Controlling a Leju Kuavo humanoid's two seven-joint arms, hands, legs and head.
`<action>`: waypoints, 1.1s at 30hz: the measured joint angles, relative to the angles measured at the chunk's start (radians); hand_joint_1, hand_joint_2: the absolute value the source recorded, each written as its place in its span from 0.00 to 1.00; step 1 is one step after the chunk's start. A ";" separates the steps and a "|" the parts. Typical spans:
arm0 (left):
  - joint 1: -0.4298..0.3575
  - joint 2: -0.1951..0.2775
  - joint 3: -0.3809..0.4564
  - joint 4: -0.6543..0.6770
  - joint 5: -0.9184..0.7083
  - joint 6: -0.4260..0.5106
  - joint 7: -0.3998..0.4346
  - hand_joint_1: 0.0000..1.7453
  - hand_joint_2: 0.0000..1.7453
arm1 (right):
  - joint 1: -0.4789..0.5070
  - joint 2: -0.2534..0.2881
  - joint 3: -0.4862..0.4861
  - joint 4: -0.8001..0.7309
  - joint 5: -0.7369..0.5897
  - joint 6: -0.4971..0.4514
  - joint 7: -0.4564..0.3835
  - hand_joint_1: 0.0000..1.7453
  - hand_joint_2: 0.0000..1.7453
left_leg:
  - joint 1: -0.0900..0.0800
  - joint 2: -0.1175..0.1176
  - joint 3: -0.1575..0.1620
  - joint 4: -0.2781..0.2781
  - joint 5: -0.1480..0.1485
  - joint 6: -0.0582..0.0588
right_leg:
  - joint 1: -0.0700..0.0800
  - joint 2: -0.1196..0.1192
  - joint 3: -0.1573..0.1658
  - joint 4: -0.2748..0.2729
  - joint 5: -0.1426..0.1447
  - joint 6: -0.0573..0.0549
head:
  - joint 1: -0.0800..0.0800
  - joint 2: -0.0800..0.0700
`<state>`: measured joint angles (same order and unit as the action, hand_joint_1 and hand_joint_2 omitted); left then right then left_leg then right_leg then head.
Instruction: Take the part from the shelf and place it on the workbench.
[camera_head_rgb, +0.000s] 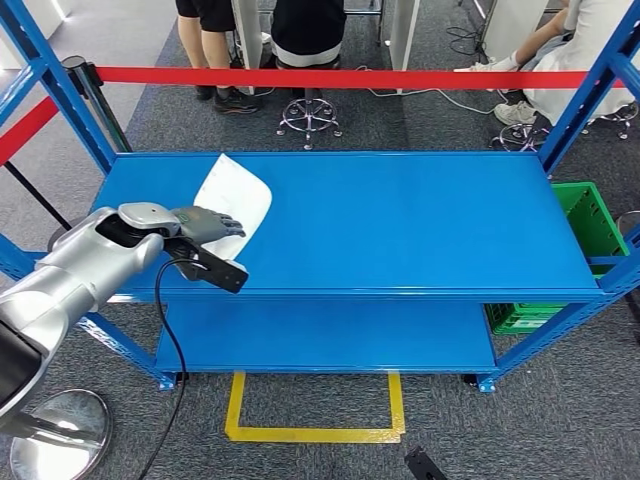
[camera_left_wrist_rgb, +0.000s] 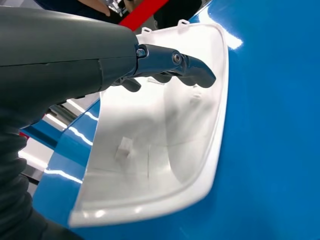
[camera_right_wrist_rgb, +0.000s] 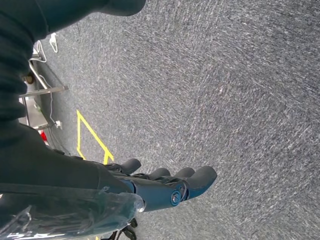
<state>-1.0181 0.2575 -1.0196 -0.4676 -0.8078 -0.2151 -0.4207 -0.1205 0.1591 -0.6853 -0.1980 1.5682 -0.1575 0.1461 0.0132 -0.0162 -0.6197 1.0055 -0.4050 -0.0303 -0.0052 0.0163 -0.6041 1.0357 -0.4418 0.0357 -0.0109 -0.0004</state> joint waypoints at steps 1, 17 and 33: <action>0.000 0.001 -0.002 0.000 0.000 0.000 0.000 0.00 1.00 | 0.000 0.000 0.000 0.000 0.000 0.000 0.000 0.00 1.00 | 0.000 0.000 0.000 0.000 0.000 0.000 | 0.000 0.000 0.000 0.000 0.000 0.000 | 0.000 0.000; 0.022 0.018 -0.029 0.011 0.001 0.060 0.019 1.00 1.00 | 0.000 0.000 0.000 0.000 0.000 0.002 0.002 0.00 1.00 | 0.000 0.000 0.000 0.000 0.000 0.000 | 0.000 0.000 0.000 0.000 0.000 0.000 | 0.000 0.000; 0.049 0.038 -0.028 0.036 0.014 0.111 0.023 1.00 1.00 | -0.001 0.000 0.000 0.000 0.000 0.002 0.001 0.00 1.00 | 0.000 0.000 0.000 0.000 0.000 0.000 | 0.000 0.000 0.001 0.000 0.000 0.000 | 0.000 0.000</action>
<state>-0.9690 0.2952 -1.0472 -0.4313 -0.7940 -0.1042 -0.3979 -0.1212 0.1591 -0.6848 -0.1980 1.5682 -0.1560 0.1472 0.0132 -0.0163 -0.6195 1.0055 -0.4047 -0.0305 -0.0052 0.0164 -0.6035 1.0358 -0.4414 0.0352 -0.0109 -0.0004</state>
